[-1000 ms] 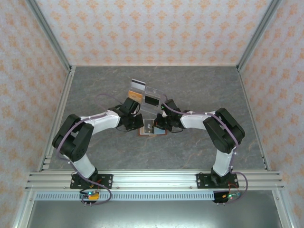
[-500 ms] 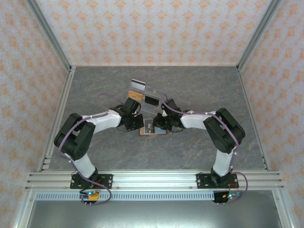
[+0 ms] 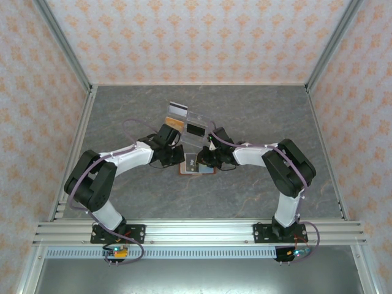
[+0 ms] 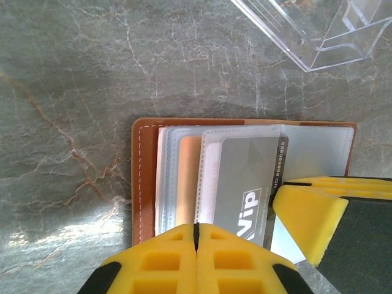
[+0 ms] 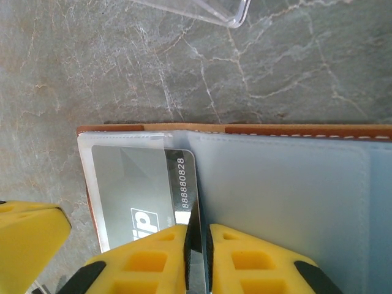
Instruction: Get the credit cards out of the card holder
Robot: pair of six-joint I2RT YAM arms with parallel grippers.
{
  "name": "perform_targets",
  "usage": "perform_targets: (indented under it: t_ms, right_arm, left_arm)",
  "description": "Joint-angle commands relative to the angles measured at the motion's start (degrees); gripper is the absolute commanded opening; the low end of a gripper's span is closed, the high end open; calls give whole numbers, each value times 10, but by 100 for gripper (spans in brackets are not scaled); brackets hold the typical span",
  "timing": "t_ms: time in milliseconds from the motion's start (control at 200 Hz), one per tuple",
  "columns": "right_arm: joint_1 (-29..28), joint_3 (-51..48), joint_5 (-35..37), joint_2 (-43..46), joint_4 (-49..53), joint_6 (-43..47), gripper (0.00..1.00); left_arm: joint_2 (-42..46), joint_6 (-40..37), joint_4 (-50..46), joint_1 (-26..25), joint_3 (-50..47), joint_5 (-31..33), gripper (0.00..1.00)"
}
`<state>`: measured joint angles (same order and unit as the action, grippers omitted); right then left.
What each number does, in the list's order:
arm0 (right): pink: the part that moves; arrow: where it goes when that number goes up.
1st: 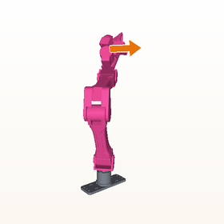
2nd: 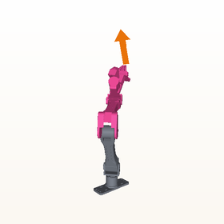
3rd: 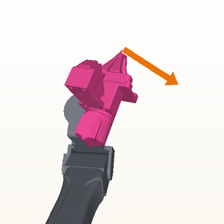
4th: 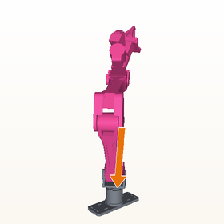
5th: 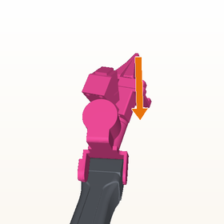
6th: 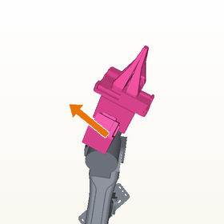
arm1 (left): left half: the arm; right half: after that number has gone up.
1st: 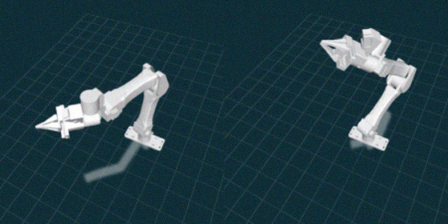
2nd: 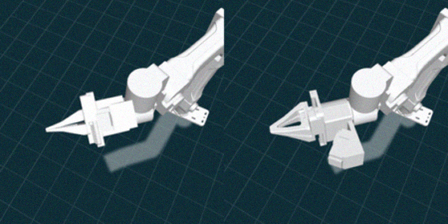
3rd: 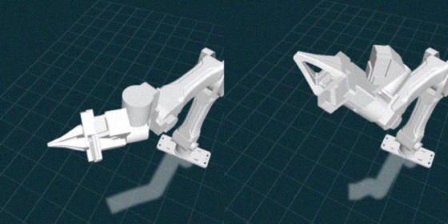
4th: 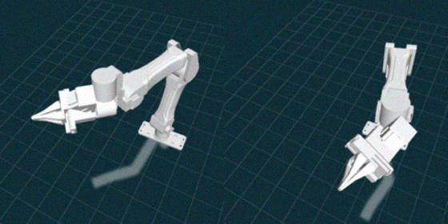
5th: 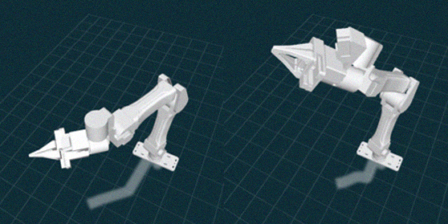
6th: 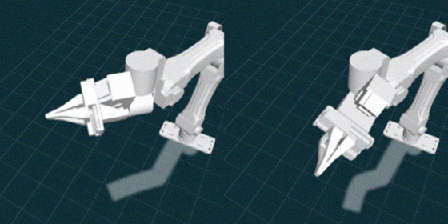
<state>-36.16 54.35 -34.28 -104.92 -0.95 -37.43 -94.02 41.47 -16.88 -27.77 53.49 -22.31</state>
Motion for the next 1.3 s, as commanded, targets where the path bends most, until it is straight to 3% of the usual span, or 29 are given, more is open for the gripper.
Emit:
perform_targets:
  t_ms: [0,235,721,891,1081,1291]
  right_arm:
    - [3,1,-3,-13,4,2,16]
    - [4,0,-6,-13,1,1,16]
    - [7,-11,-37,-19,-46,-19,18]
    - [7,-18,-53,-19,-74,-26,13]
    - [12,-34,-22,5,-61,-17,3]
    - [19,-50,11,33,-39,1,0]
  left_arm:
    - [-8,-5,16,-3,14,-11,4]
    - [-48,2,43,-2,12,-32,4]
    - [-59,-5,23,-2,-12,4,2]
    - [-59,-6,23,-2,-14,5,2]
    - [-52,-9,11,-2,-14,19,2]
    - [-48,-10,7,0,-16,24,3]
